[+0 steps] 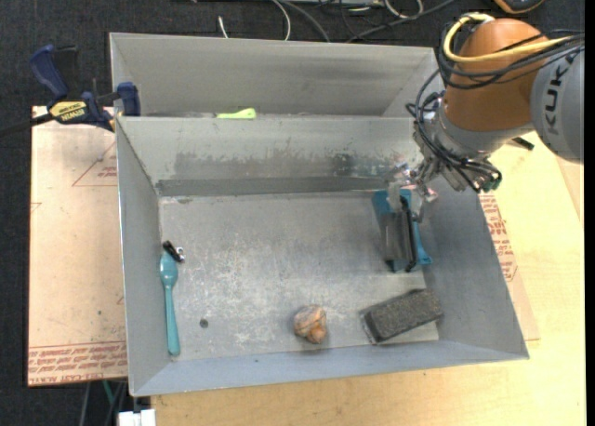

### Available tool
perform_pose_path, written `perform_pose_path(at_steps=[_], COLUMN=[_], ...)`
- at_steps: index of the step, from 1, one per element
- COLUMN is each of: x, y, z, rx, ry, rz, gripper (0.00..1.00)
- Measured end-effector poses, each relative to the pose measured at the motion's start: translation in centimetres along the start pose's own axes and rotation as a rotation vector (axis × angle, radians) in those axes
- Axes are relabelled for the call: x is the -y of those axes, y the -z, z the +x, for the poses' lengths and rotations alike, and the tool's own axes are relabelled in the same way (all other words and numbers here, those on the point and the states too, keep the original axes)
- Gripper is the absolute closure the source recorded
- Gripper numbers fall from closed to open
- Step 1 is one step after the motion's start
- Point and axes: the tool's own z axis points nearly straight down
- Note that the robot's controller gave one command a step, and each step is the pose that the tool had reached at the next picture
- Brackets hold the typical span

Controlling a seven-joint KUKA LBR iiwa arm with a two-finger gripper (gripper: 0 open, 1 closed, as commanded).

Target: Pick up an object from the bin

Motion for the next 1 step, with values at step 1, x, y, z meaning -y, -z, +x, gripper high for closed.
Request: perform_pose_path(at_steps=[1], x=[-0.62], y=[9.13], z=[0.64], rx=[-0.002], ry=[0.05], rz=[-0.003], gripper=[1.0])
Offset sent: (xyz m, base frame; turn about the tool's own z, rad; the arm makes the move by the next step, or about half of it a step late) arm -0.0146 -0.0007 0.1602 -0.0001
